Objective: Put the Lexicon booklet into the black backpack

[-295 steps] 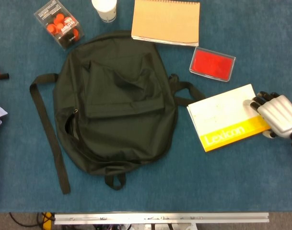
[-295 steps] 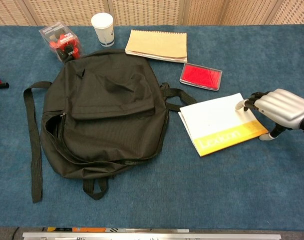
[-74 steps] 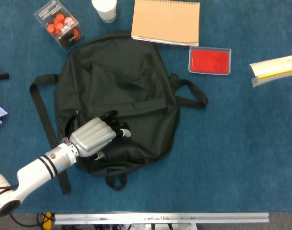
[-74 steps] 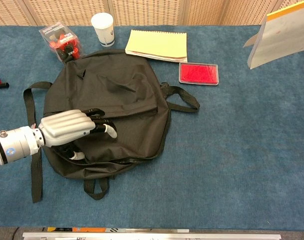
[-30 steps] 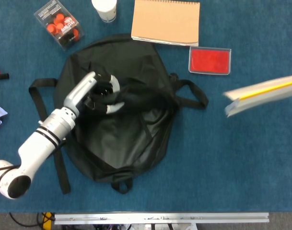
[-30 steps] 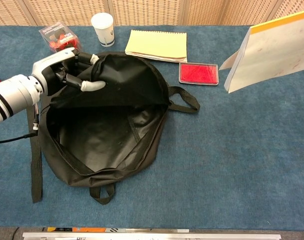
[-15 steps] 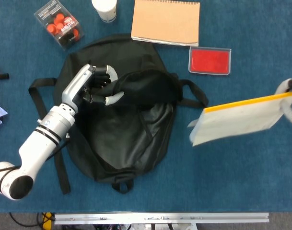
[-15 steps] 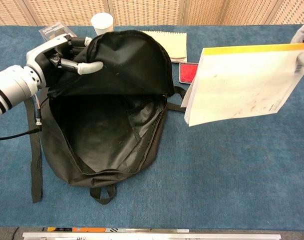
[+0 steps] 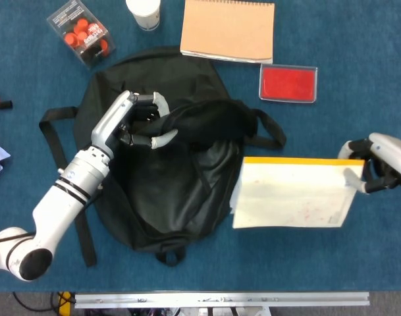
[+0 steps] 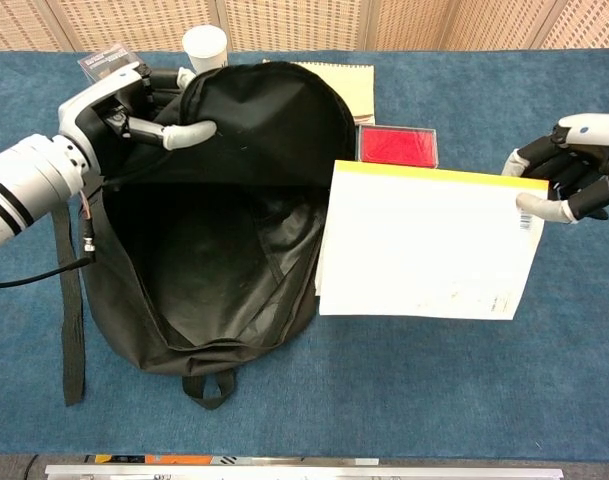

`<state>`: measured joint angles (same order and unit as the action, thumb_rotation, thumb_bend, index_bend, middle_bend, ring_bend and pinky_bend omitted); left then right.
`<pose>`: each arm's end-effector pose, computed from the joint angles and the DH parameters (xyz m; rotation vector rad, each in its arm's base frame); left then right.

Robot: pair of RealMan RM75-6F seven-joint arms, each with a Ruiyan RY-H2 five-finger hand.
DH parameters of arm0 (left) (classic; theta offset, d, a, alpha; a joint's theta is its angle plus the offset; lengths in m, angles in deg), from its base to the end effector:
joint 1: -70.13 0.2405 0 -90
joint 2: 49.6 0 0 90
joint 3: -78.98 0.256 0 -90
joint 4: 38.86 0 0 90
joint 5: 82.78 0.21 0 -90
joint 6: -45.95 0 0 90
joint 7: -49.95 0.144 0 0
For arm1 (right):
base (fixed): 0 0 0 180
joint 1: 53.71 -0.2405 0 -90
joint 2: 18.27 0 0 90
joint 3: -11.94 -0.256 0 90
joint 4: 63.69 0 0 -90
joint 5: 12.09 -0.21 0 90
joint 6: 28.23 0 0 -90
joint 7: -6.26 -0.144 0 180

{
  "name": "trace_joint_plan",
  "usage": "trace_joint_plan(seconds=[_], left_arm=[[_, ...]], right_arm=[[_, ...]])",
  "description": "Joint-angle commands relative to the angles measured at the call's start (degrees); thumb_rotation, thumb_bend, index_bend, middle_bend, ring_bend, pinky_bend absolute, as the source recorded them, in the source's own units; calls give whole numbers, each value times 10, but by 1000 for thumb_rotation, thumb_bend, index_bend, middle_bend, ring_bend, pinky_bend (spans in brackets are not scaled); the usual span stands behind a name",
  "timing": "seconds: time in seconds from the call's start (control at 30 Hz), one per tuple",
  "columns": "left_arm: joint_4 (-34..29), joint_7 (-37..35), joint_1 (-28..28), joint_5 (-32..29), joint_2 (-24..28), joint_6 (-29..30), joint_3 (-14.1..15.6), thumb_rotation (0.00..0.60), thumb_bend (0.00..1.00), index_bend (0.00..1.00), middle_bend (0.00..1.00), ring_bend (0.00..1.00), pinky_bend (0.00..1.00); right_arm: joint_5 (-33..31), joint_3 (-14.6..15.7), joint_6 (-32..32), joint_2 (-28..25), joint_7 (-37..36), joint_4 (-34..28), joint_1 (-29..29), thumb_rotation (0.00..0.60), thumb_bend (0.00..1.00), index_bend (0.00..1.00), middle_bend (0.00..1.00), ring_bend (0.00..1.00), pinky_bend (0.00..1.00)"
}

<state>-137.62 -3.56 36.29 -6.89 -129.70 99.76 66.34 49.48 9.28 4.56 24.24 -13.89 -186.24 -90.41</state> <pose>-0.1360 0.3016 0.0215 -1.2190 -2.2288 -1.6481 -0.1846 -0.2403 0.1213 1.6745 -1.8739 0.6874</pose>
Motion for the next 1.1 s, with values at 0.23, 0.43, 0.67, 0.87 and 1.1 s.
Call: trace_joint_plan(seconds=[0.23,0.43,0.67,0.87,1.1], left_arm=[[1,14,2,10,-11,13,1,600,278,637,683,667,640],[-6,25,4,12,-12,19,1,600,278,637,683,666,631],[-12,35,5,14,-15,24,3,600,278,637,682,665,626],[-18,36,9,21,-14,31,7,600,277,637,681,665,621],[-31,46,11,31,-8,34,14,600,278,637,680,664,618]], right_arm=[[-253,37,-94,77,22,19,-149,600,396,889,854,689,809],[-363,75,-107,132,22,47,-235,600,400,889,854,689,809],[-453,101,-99,194,15,75,-305,600,404,889,854,689,809],[-525,99,-69,240,-7,96,-341,600,406,892,854,689,809],[-584,62,-52,273,-47,123,-349,600,407,892,854,689,809]])
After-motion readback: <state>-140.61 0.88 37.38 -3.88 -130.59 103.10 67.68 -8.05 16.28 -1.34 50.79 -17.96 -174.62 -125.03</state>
